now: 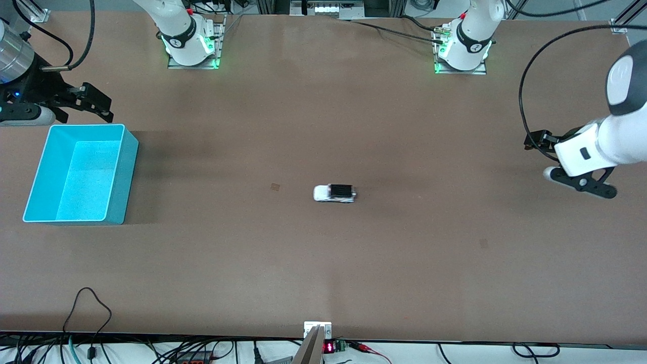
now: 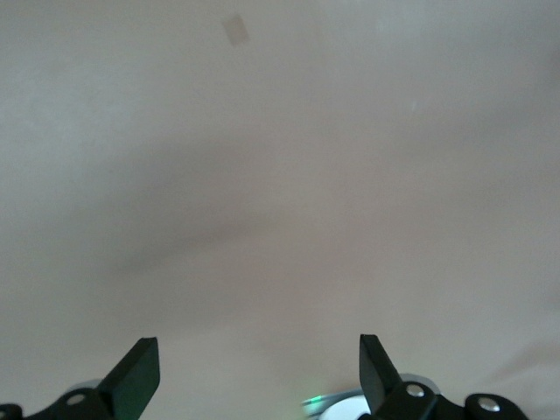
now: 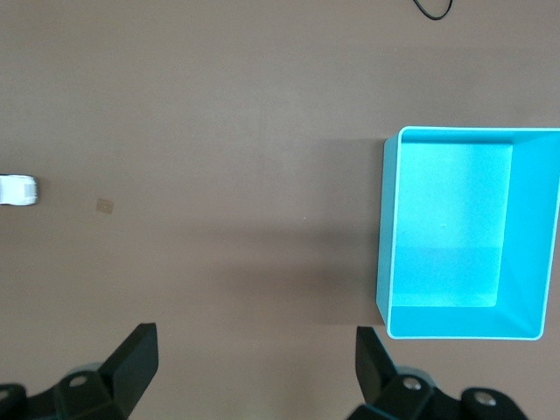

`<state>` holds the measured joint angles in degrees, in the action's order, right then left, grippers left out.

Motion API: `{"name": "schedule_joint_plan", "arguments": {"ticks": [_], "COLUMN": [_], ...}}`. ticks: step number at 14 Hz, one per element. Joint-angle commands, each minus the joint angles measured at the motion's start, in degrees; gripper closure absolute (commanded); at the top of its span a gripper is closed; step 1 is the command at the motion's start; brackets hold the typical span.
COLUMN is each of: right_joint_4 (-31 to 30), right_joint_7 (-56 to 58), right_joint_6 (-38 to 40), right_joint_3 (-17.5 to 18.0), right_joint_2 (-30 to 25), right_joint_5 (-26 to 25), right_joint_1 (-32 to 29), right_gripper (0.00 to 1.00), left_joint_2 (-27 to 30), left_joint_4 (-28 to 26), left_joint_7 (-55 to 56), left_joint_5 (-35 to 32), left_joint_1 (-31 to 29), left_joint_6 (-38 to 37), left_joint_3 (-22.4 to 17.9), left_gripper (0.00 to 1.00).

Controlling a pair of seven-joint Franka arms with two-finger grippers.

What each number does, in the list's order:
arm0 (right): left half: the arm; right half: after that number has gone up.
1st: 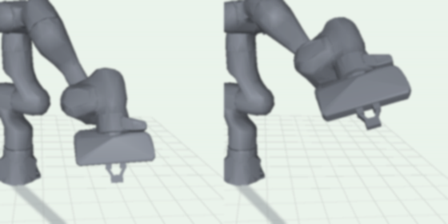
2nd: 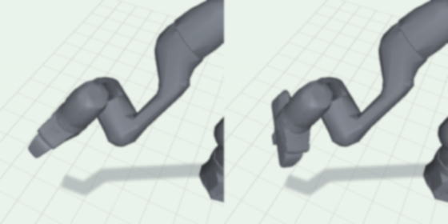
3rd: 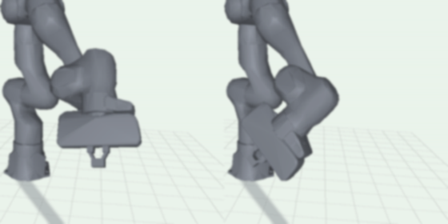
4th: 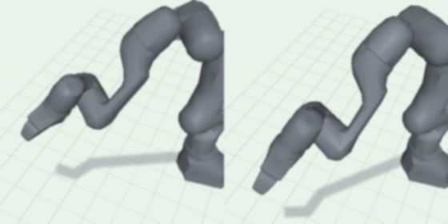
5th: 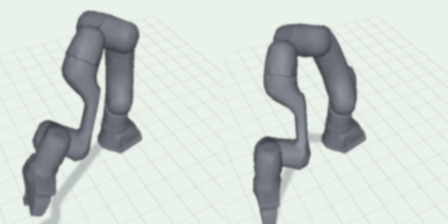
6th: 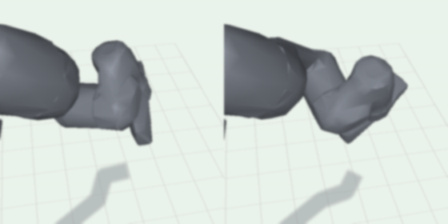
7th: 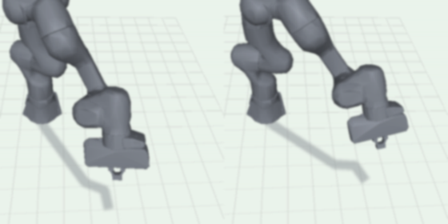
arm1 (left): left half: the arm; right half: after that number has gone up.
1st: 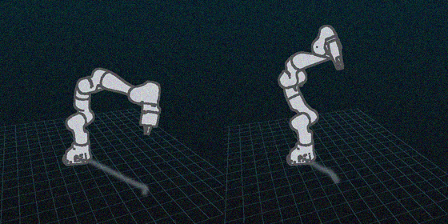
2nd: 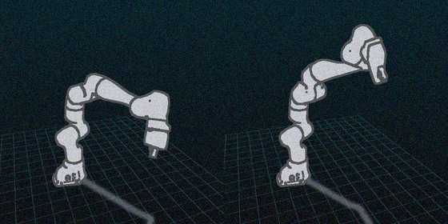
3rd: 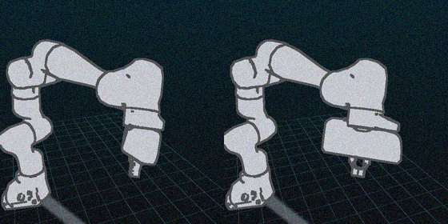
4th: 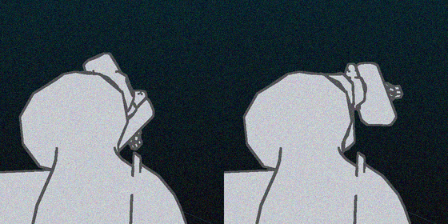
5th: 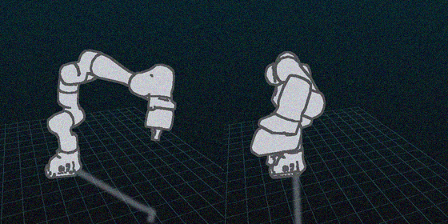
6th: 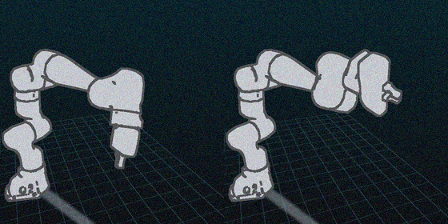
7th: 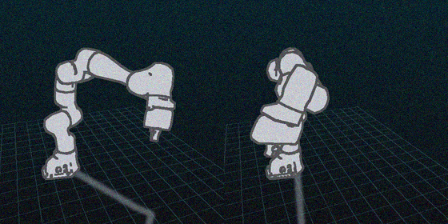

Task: Wind and store white jeep toy
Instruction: 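Raise the left gripper away while the jeep rolls toward the bin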

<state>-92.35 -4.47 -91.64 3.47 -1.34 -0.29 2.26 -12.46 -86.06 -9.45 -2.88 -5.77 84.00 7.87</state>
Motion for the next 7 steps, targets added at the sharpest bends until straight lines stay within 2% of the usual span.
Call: {"name": "schedule_joint_plan", "arguments": {"ticks": [1, 3, 5, 6, 7], "right_joint_4": [-0.7, -0.7, -0.8, -0.9, -0.9], "right_joint_7": [0.6, 0.5, 0.5, 0.6, 0.6], "right_joint_6": [0.4, 0.4, 0.4, 0.4, 0.4], "right_joint_3": [-0.2, -0.3, -0.2, -0.3, -0.3], "right_joint_2": [-1.1, -1.1, -1.1, -1.1, -1.1], "right_joint_5": [-0.1, -0.1, -0.1, -0.1, -0.1], "right_joint_1": [0.3, 0.3, 0.3, 0.3, 0.3], "right_gripper": [0.0, 0.0, 0.0, 0.0, 0.0], "left_joint_2": [6.5, 9.1, 14.1, 16.0, 16.9], "left_joint_4": [-4.6, -6.0, -13.6, -17.1, -18.1], "left_joint_7": [6.5, 8.7, 10.9, 10.8, 10.6], "left_joint_5": [4.0, 3.9, 3.5, 3.6, 3.5], "left_joint_1": [6.2, 6.9, 6.4, 5.8, 5.2], "left_joint_6": [4.1, 6.7, 16.1, 18.0, 17.6], "left_joint_3": [-9.9, -11.1, -11.1, -11.1, -11.1], "left_gripper": [0.0, 0.0, 0.0, 0.0, 0.0]}}
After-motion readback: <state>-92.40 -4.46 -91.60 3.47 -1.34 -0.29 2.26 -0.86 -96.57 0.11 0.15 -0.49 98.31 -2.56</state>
